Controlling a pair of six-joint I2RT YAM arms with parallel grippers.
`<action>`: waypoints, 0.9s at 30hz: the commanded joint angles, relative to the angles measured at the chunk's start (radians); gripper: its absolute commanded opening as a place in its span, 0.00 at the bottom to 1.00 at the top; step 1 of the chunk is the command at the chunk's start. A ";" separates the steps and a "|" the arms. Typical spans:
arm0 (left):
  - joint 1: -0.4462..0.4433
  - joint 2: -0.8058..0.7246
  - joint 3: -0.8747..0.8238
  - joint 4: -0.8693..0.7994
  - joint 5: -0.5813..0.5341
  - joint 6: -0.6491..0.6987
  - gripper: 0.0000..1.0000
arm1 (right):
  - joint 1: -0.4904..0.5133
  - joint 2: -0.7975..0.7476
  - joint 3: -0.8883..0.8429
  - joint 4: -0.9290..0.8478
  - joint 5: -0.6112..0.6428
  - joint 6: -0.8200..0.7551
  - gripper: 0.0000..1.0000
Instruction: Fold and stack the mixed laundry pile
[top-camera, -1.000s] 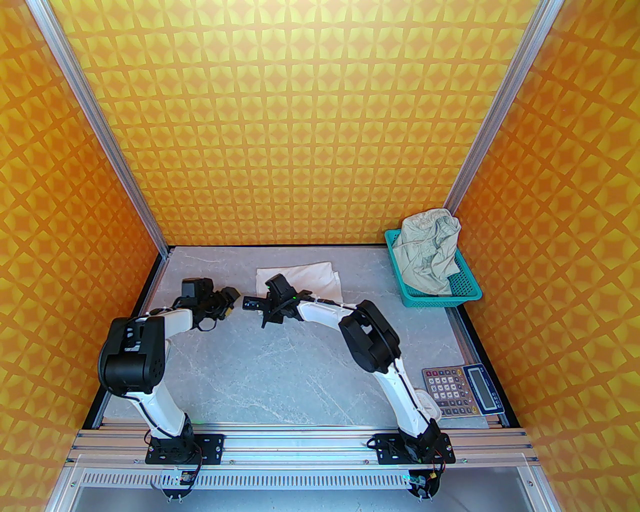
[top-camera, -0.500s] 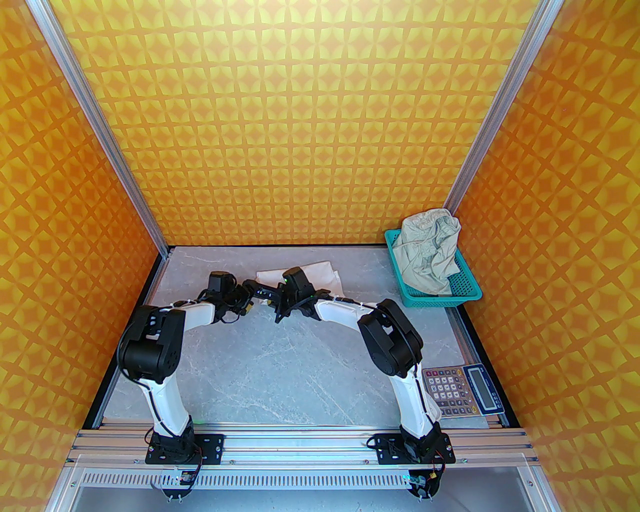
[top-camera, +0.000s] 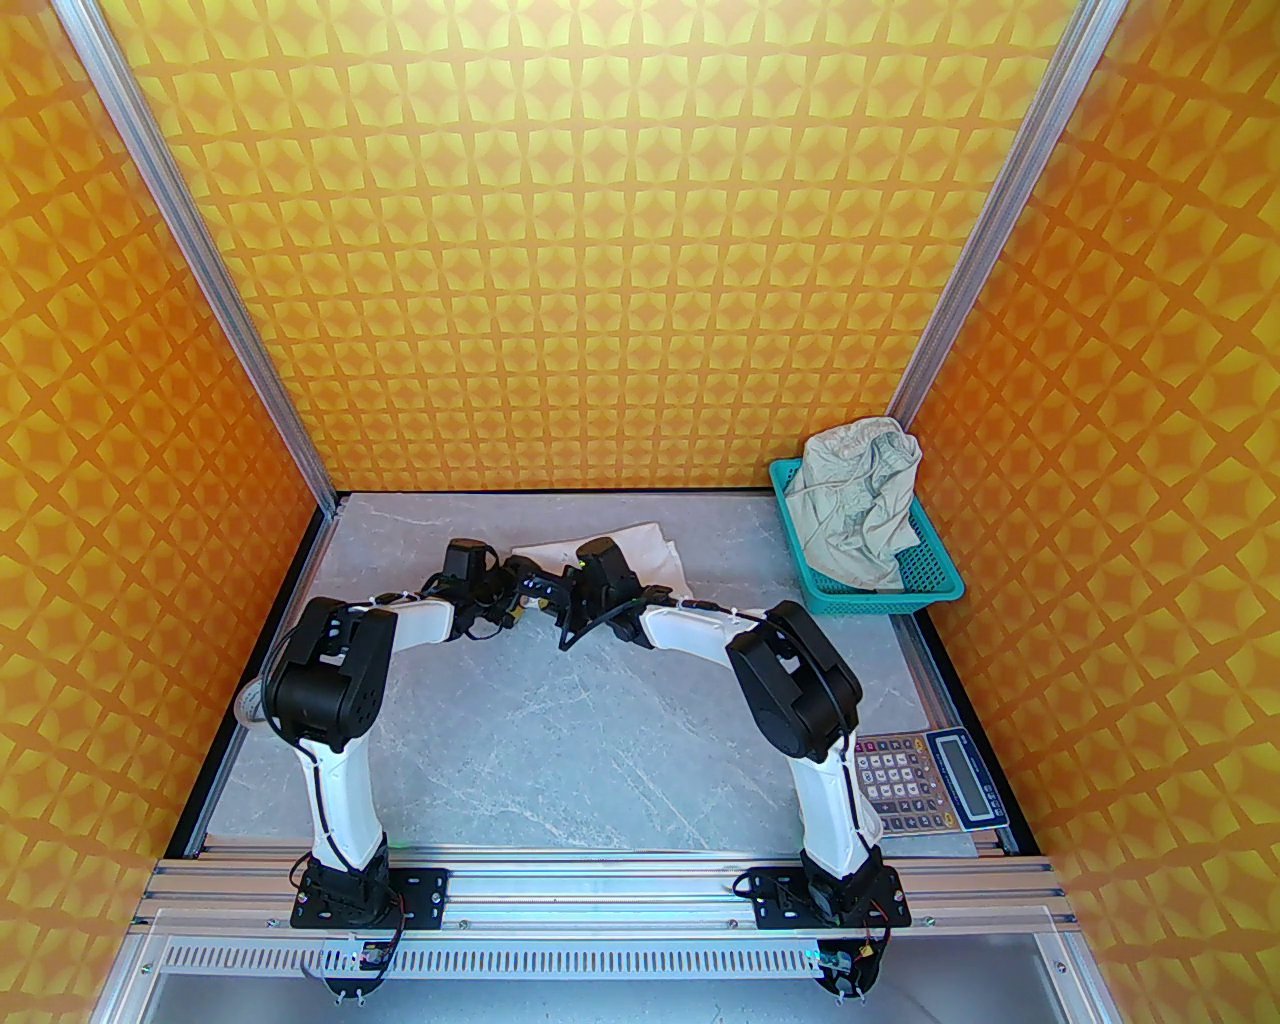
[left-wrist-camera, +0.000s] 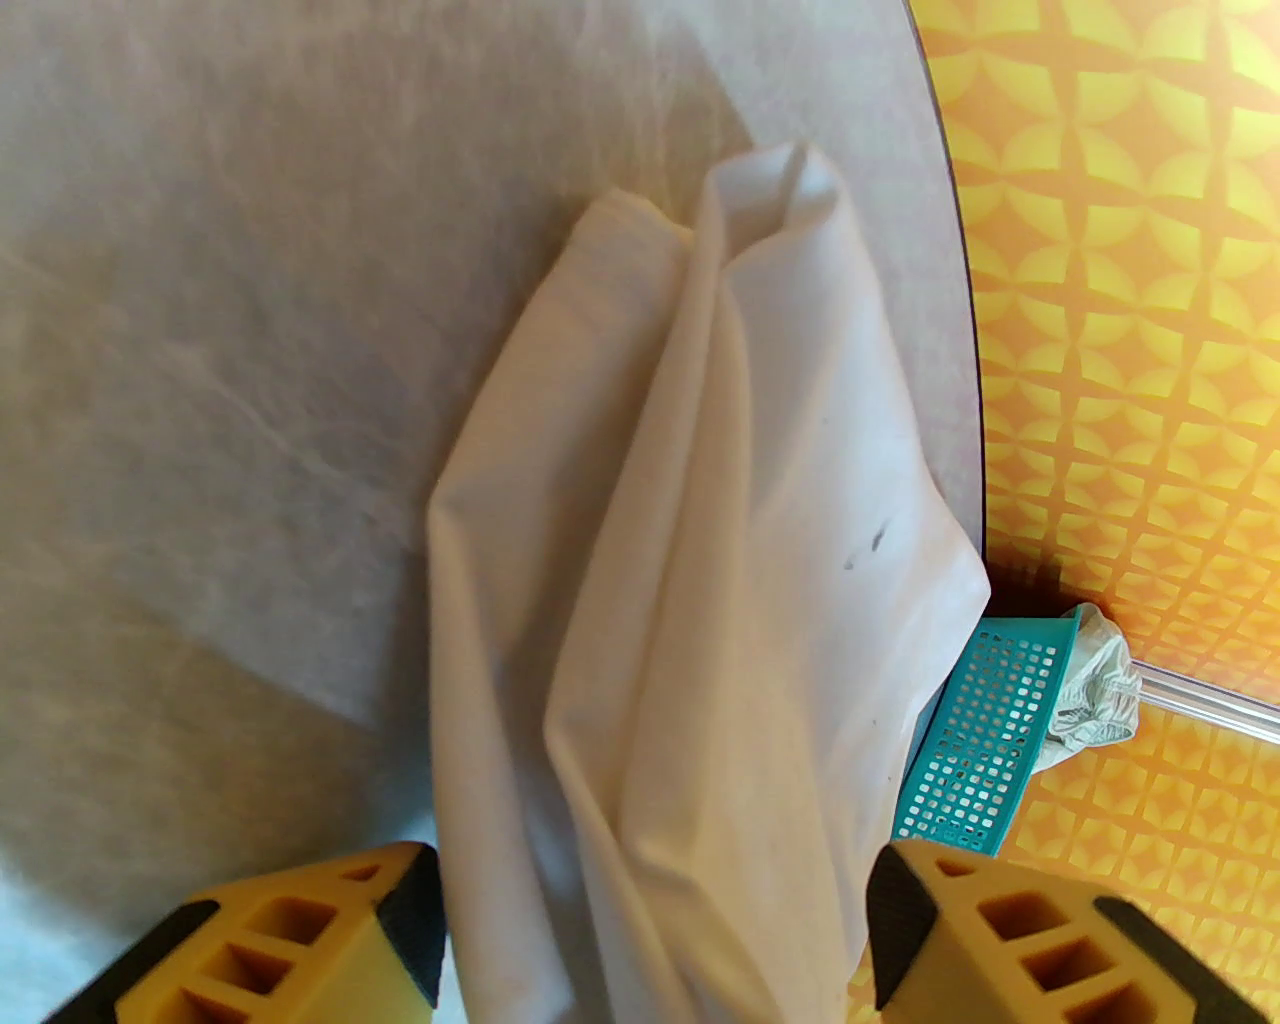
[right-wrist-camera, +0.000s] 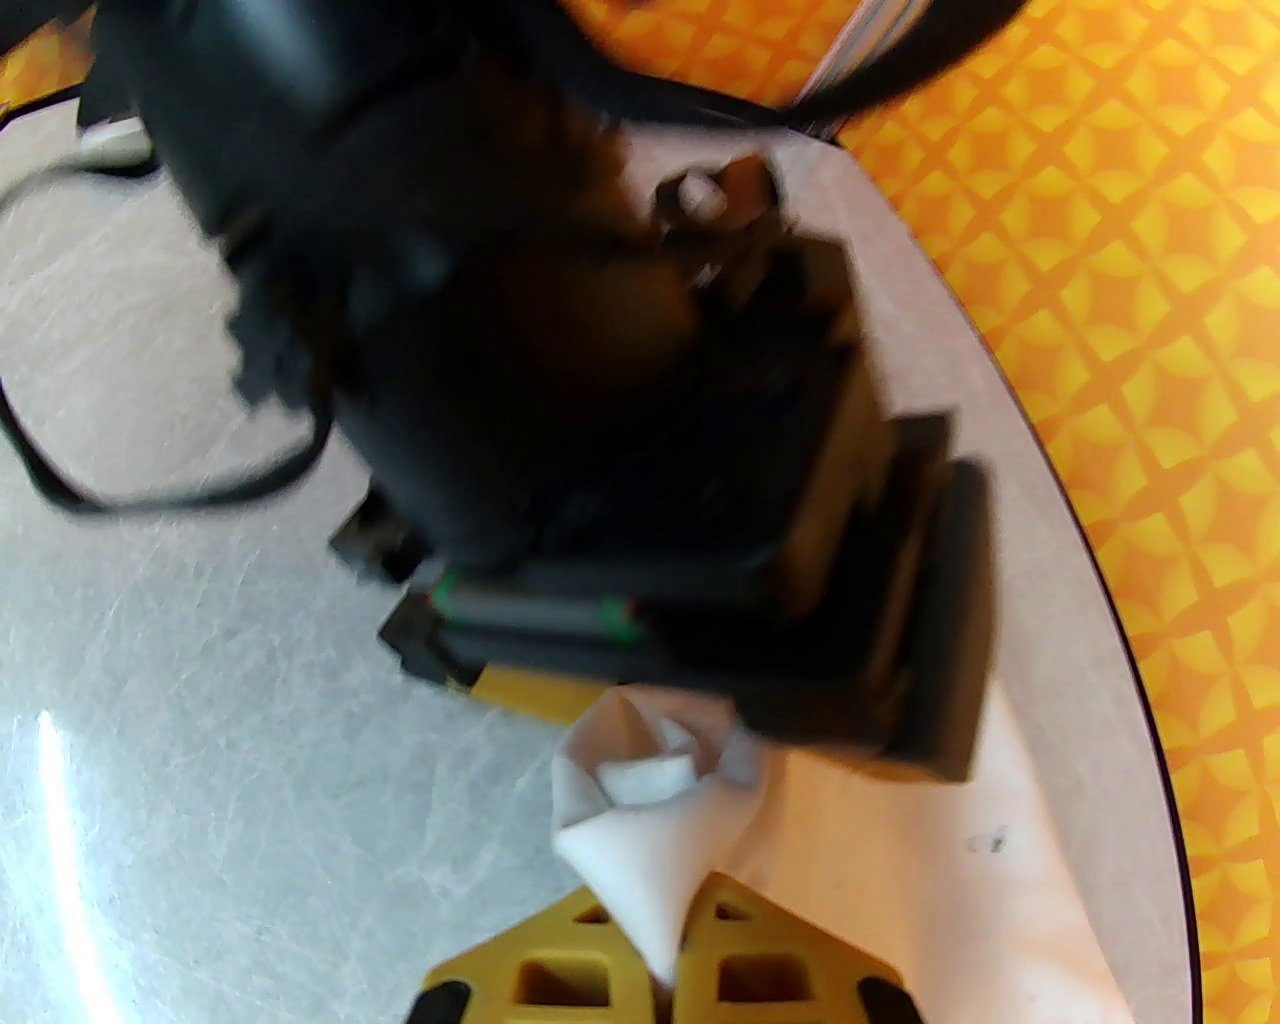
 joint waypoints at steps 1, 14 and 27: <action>-0.009 0.026 0.046 -0.001 -0.023 -0.027 0.63 | -0.008 -0.050 -0.028 0.075 -0.023 0.029 0.00; 0.083 0.062 0.244 -0.251 -0.044 0.392 0.00 | -0.034 -0.244 -0.290 0.190 0.029 0.265 0.50; 0.369 0.225 0.894 -0.866 -0.065 1.202 0.00 | -0.175 -0.575 -0.484 0.036 0.314 0.582 0.53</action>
